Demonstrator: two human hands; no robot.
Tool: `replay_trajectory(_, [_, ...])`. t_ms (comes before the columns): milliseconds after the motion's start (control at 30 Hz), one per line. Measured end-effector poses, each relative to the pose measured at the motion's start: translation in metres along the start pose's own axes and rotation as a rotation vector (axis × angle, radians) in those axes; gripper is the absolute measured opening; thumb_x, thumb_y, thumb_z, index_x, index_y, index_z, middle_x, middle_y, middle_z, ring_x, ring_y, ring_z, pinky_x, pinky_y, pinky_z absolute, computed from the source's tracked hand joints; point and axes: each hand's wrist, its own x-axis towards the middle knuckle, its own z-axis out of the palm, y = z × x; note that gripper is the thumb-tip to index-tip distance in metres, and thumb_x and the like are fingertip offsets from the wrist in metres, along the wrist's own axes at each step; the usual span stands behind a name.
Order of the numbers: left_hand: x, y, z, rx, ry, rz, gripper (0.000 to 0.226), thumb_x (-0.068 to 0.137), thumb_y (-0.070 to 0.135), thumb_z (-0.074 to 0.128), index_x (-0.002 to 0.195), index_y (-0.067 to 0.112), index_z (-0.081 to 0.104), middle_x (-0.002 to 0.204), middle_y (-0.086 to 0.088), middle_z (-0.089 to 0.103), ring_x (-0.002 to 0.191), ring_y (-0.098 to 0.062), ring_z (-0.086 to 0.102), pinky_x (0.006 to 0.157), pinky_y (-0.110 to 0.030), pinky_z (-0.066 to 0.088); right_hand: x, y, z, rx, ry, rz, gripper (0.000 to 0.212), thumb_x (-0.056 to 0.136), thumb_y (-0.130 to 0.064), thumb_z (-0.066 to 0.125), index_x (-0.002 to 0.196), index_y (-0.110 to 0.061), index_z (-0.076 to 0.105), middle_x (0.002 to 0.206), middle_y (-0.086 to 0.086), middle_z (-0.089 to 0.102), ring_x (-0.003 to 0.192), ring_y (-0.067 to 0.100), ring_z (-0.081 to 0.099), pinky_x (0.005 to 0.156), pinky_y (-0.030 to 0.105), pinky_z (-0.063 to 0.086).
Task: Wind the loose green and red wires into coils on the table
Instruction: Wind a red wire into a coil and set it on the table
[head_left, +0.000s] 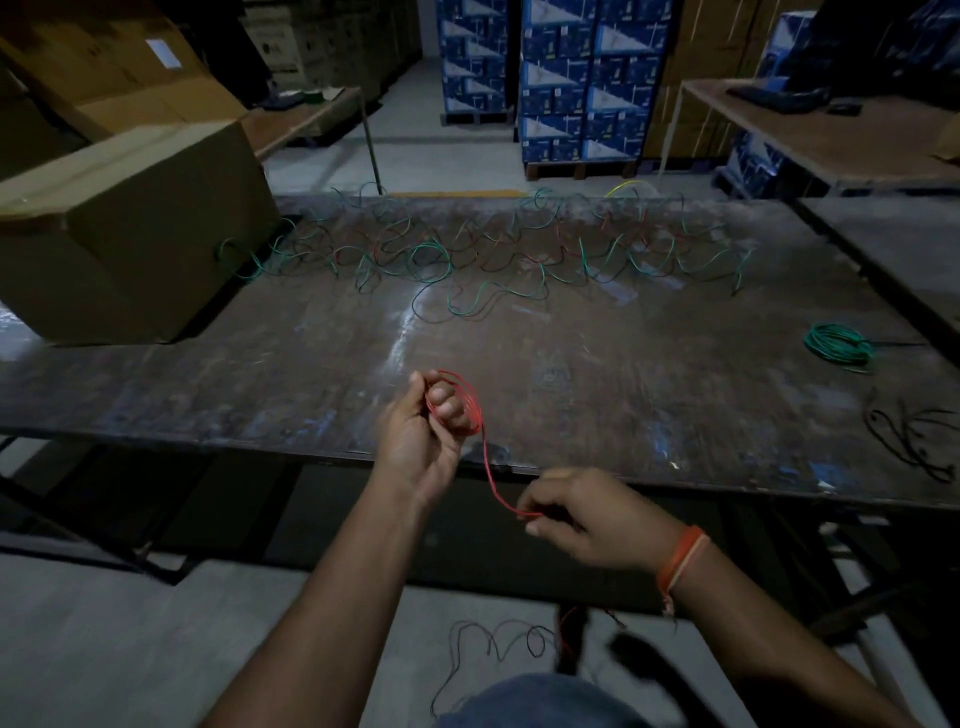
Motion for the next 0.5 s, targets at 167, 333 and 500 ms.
replay_trajectory(167, [-0.004,-0.011,0.001,0.257,0.039,0.105,0.032,0.108,0.025,0.033,0.086,0.011,0.051,0.056,0.003,0.049,0.045,-0.007,0.047,0.046,-0.016,0.04,0.0,-0.024,-0.01,0.015,0.032,-0.121,0.043,0.083,-0.002,0.054,0.118,-0.022,0.068,0.101,-0.008,0.044,0.088,0.009,0.051,0.076,0.024,0.046])
replay_trajectory(333, [-0.017,-0.02,-0.009,0.763,-0.107,0.119,0.032,0.109,0.027,0.03,0.093,0.007,0.05,0.058,-0.002,0.063,0.049,-0.015,0.06,0.046,-0.021,0.046,0.004,-0.04,-0.032,0.022,0.378,-0.193,0.032,0.083,0.001,0.068,0.111,-0.015,0.075,0.086,-0.001,0.053,0.077,0.007,0.05,0.074,0.007,0.036])
replay_trajectory(500, [-0.026,-0.023,-0.012,0.931,-0.297,0.098,0.037,0.108,0.021,0.034,0.079,0.015,0.054,0.052,-0.001,0.045,0.041,-0.013,0.037,0.042,-0.023,0.028,0.015,-0.028,-0.055,-0.124,0.583,-0.126,0.011,0.085,-0.014,0.074,0.095,-0.01,0.07,0.085,0.002,0.062,0.078,0.019,0.059,0.068,0.032,0.05])
